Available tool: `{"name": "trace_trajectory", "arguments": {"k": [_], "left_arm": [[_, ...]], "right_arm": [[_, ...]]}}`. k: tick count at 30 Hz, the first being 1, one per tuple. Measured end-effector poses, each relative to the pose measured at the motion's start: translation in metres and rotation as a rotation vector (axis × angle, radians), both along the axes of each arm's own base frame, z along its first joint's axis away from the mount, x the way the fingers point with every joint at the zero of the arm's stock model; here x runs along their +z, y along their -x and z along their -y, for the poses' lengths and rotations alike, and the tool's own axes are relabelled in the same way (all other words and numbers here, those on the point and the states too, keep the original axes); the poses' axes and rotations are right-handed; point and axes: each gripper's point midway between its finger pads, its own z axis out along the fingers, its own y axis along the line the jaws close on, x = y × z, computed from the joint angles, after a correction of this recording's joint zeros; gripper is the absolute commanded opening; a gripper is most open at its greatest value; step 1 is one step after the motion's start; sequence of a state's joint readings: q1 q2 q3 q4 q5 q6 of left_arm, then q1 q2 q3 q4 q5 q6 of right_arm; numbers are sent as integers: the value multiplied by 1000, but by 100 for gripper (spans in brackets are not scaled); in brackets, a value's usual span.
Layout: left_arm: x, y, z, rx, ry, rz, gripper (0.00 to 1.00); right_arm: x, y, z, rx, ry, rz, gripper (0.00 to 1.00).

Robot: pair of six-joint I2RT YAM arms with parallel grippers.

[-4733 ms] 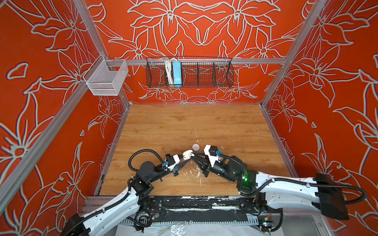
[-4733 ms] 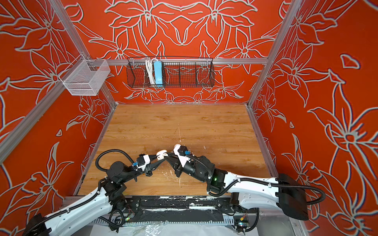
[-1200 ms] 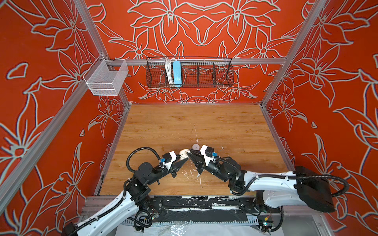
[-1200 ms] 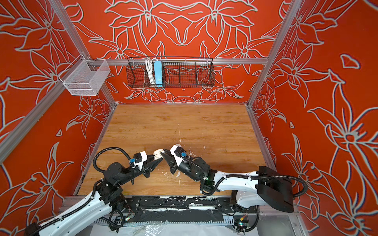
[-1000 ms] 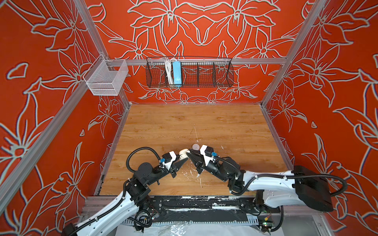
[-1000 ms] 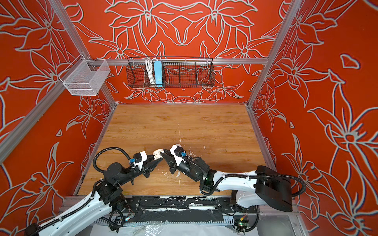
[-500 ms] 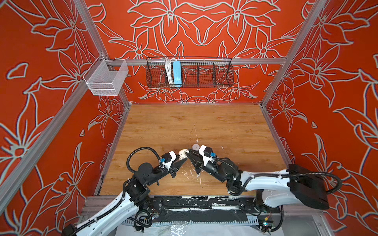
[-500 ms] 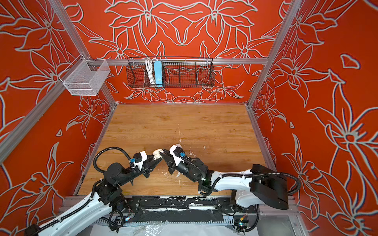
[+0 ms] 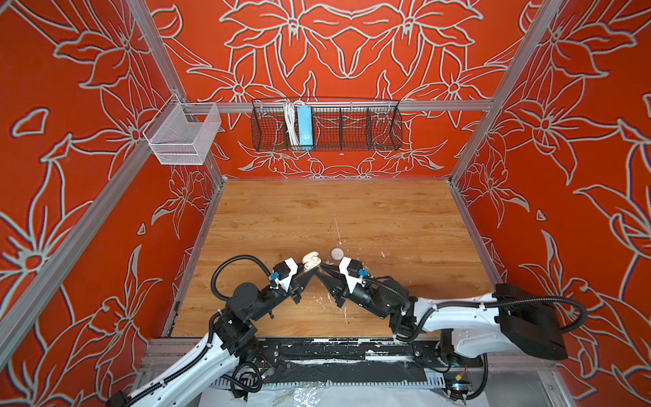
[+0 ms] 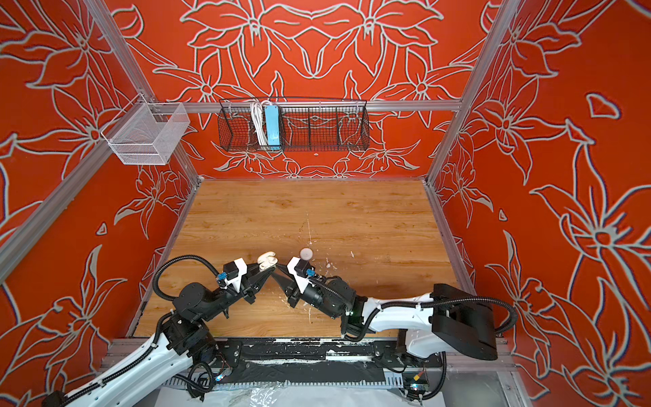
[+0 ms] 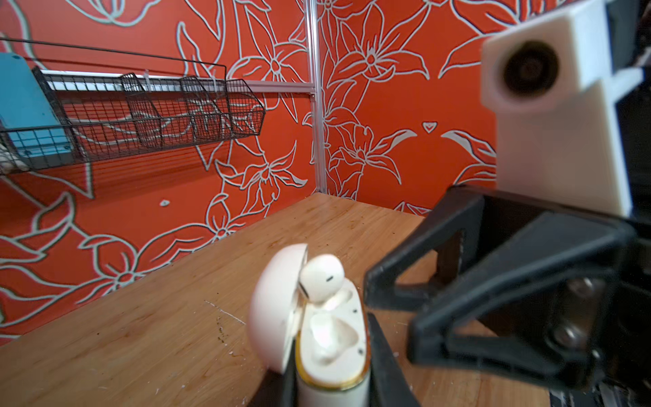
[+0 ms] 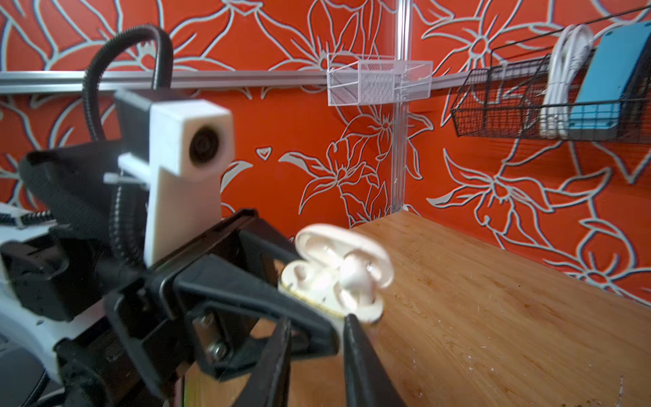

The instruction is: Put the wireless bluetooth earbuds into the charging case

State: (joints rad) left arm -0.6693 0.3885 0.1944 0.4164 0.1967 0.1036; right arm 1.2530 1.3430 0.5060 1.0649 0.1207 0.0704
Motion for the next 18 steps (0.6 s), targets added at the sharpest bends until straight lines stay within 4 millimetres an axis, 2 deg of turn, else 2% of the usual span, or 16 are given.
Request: {"name": "trace_trajectory", "arguments": {"k": [5, 8, 10, 14, 16, 18], "left_arm": [[7, 0, -1, 5, 19, 23, 0], [9, 0, -1, 5, 23, 30, 0], [10, 0, -1, 6, 20, 39, 0], [7, 0, 4, -10, -9, 79, 0], [0, 1, 9, -32, -40, 91, 0], [-11, 2, 16, -70, -86, 97, 0]], "right_arm": [[-12, 3, -3, 12, 48, -9, 40], [-15, 2, -2, 8, 66, -14, 47], [-16, 1, 0, -1, 78, -18, 47], [-1, 2, 14, -22, 75, -16, 45], [11, 3, 25, -36, 67, -16, 36], [26, 4, 35, -51, 62, -21, 33]]}}
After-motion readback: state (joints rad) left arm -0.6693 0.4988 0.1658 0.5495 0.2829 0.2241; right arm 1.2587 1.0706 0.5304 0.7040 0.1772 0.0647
